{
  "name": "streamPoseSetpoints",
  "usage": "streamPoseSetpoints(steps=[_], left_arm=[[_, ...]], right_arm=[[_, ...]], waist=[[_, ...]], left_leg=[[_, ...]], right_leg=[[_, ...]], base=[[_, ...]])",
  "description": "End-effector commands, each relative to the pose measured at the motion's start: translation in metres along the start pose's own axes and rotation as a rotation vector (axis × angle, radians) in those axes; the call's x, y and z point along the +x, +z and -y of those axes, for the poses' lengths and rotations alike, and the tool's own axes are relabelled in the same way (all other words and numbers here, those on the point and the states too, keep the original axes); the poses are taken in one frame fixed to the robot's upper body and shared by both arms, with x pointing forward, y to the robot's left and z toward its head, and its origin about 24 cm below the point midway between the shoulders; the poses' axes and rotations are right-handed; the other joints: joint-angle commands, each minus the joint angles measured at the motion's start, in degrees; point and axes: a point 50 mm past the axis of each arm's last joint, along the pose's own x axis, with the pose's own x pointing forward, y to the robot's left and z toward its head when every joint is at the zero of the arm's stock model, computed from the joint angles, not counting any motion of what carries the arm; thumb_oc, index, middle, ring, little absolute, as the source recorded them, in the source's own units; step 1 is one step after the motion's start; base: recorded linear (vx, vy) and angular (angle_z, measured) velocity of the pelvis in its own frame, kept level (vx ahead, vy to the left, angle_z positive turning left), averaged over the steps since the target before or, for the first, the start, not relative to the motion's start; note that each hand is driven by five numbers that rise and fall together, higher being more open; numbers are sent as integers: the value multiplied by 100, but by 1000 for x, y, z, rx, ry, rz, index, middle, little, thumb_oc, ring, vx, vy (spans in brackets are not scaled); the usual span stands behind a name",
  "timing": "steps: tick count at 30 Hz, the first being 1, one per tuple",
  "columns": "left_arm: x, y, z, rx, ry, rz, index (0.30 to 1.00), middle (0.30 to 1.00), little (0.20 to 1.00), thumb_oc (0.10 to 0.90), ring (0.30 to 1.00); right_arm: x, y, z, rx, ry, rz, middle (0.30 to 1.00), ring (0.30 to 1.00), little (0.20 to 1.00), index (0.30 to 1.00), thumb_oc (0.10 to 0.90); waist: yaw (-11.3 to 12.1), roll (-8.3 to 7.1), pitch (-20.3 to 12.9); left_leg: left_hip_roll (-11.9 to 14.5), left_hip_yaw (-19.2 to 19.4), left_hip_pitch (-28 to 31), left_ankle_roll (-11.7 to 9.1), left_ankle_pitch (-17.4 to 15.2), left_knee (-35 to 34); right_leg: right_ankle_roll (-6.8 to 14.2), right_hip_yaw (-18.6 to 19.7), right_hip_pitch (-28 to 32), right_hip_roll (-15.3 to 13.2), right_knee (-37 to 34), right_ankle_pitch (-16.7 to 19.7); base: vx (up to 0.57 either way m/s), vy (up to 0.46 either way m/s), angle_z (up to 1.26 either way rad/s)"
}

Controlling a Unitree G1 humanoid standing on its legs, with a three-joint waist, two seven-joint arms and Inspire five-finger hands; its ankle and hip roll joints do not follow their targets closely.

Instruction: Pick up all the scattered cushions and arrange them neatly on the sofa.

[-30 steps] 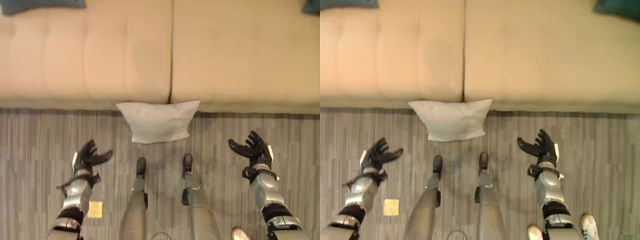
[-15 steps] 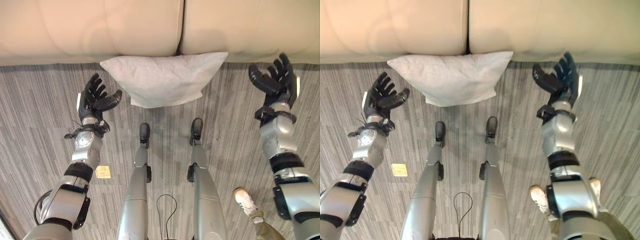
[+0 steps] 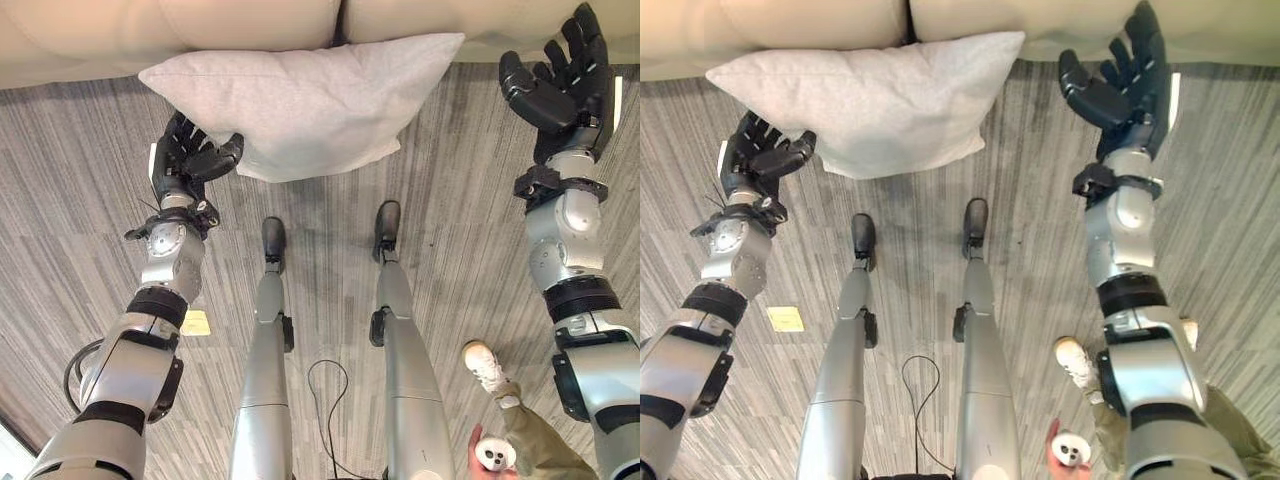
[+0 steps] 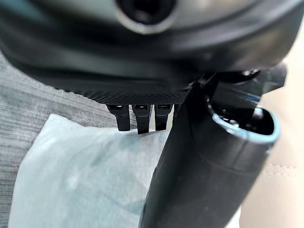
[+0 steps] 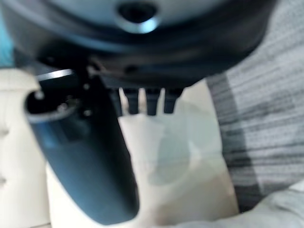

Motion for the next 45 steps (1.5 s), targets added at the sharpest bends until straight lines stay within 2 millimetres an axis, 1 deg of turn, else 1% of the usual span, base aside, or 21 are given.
streamPoseSetpoints(steps=[1, 5, 7, 12, 13, 14, 16, 17, 18, 22, 23, 25, 28, 29, 30, 32, 34, 37, 39, 43, 45], left_arm=[[10, 37, 19, -55, -78, 150, 900, 900, 900, 800, 900], [9, 31, 16, -65, -50, 132, 900, 900, 900, 800, 900], [7, 27, 11, -65, -30, 125, 900, 900, 900, 800, 900], [7, 27, 11, -65, -30, 124, 900, 900, 900, 800, 900], [-2, 15, -11, -78, 53, 108, 900, 900, 900, 800, 900], [-7, 9, -18, -68, 77, 100, 900, 900, 900, 800, 900], [-10, 4, -21, -57, 88, 95, 900, 900, 900, 800, 900], [-10, 4, -21, -57, 88, 94, 900, 900, 900, 800, 900], [-12, 3, -19, -51, 78, 99, 900, 900, 900, 800, 900], [-12, 5, -20, -49, 79, 104, 900, 900, 900, 800, 900], [-8, 14, -17, -34, 69, 129, 900, 900, 900, 800, 900], [-4, 22, -12, -17, 54, 153, 900, 900, 900, 800, 900], [-2, 26, -10, -10, 46, 162, 900, 900, 900, 800, 900], [-1, 26, -9, -6, 41, 158, 900, 900, 900, 800, 900], [-1, 26, -9, -7, 42, 159, 900, 900, 900, 800, 900], [0, 27, -6, -12, 32, 160, 900, 900, 900, 800, 900], [2, 31, -4, -11, 22, 168, 900, 900, 900, 800, 900], [4, 37, 2, -9, 2, 181, 900, 900, 900, 800, 900], [5, 38, 3, -11, -2, 183, 900, 900, 900, 800, 900], [5, 38, 3, -11, -2, 183, 900, 900, 900, 800, 900], [7, 40, 6, -39, 0, 187, 900, 900, 900, 800, 900]], right_arm=[[-12, -24, -68, -23, 335, -106, 900, 900, 900, 900, 800], [-31, -36, -76, 54, 341, -117, 900, 900, 900, 900, 800], [-41, -40, -70, 96, 308, -108, 900, 900, 900, 900, 800], [-41, -40, -70, 96, 307, -108, 900, 900, 900, 900, 800], [-84, -65, -21, 137, 109, -146, 900, 900, 900, 900, 800], [-102, -74, 3, 104, 17, -178, 900, 900, 900, 900, 800], [-113, -83, 19, 80, -68, -211, 900, 900, 900, 900, 800], [-113, -83, 19, 80, -68, -211, 900, 900, 900, 900, 800], [-110, -83, 32, 35, -133, -215, 900, 900, 900, 900, 800], [-106, -82, 36, 18, -155, -209, 900, 900, 900, 900, 800], [-75, -53, 46, -48, -203, -98, 900, 900, 900, 900, 800], [-52, -29, 44, -81, -208, -5, 900, 900, 900, 900, 800], [-42, -19, 36, -80, -177, 29, 900, 900, 900, 900, 800], [-37, -16, 28, -92, -131, 34, 900, 900, 900, 900, 800], [-36, -16, 27, -92, -130, 34, 900, 900, 900, 900, 800], [-31, -12, 17, -109, -79, 43, 900, 900, 900, 900, 800], [-25, -8, 4, -129, -5, 45, 900, 900, 900, 900, 800], [-24, -11, -17, -130, 116, 23, 900, 900, 900, 900, 800], [-24, -11, -23, -119, 148, 20, 900, 900, 900, 900, 800], [-24, -11, -23, -119, 148, 20, 900, 900, 900, 900, 800], [-24, -14, -36, -93, 201, 6, 900, 900, 900, 900, 800]], waist=[[100, 190, -60], [30, 110, -60], [-12, 66, -61], [-10, 64, -61], [-237, -93, -61], [-276, -153, -114], [-295, -172, -172], [-295, -171, -173], [-293, -173, -213], [-283, -171, -227], [-239, -139, -264], [-193, -75, -247], [-169, -47, -228], [-143, -42, -232], [-148, -38, -231], [-127, -36, -236], [-95, -37, -230], [-72, -29, -199], [-71, -34, -189], [-71, -34, -189], [-50, -37, -177]], left_leg=[[-253, -200, -188, 104, -35, -244], [-270, -200, -205, 130, -73, -193], [-270, -199, -175, 134, -82, -188], [-270, -198, -172, 135, -82, -188], [-272, -185, -65, 125, -127, -198], [-265, -188, 2, 114, -137, -240], [-273, -206, 37, 104, -142, -267], [-273, -206, 37, 104, -141, -267], [-288, -225, 36, 100, -151, -273], [-300, -230, 32, 98, -157, -276], [-345, -231, -18, 101, -176, -301], [-369, -240, -74, 110, -172, -335], [-375, -247, -107, 117, -164, -341], [-384, -247, -119, 127, -160, -339], [-384, -248, -121, 127, -160, -338], [-393, -258, -149, 136, -158, -325], [-392, -253, -169, 136, -155, -324], [-397, -257, -203, 139, -134, -331], [-397, -252, -210, 139, -130, -333], [-397, -252, -210, 139, -130, -333], [-399, -250, -216, 142, -126, -336]], right_leg=[[561, 223, -224, -194, 855, -760], [553, 220, -221, -169, 831, -754], [551, 221, -185, -165, 807, -742], [551, 222, -183, -165, 806, -741], [560, 200, -43, -172, 687, -700], [567, 175, 54, -184, 581, -667], [578, 158, 125, -203, 484, -632], [578, 158, 126, -203, 482, -631], [590, 168, 166, -220, 423, -610], [597, 171, 170, -226, 408, -607], [618, 230, 144, -241, 352, -586], [624, 259, 99, -248, 312, -574], [629, 265, 73, -257, 302, -560], [627, 277, 67, -253, 294, -567], [627, 276, 65, -253, 294, -567], [620, 289, 46, -242, 295, -573], [619, 291, 19, -240, 286, -561], [612, 296, -18, -233, 280, -555], [611, 296, -27, -230, 283, -560], [611, 296, -27, -230, 283, -560], [609, 302, -38, -225, 273, -556]], base=[[0, 0, 0], [13, 29, 1], [14, 40, 0], [4, 17, 0], [32, 81, 3], [41, 84, 6], [19, 3, 11], [10, -2, 14], [4, -3, 13], [1, -2, 5], [0, 0, 0], [17, 26, -4], [8, 3, -1], [0, 0, 0], [0, 0, 0], [0, 0, 0], [0, 0, 0], [0, 0, 0], [3, 0, 2], [0, 0, 0], [15, 32, 0]])
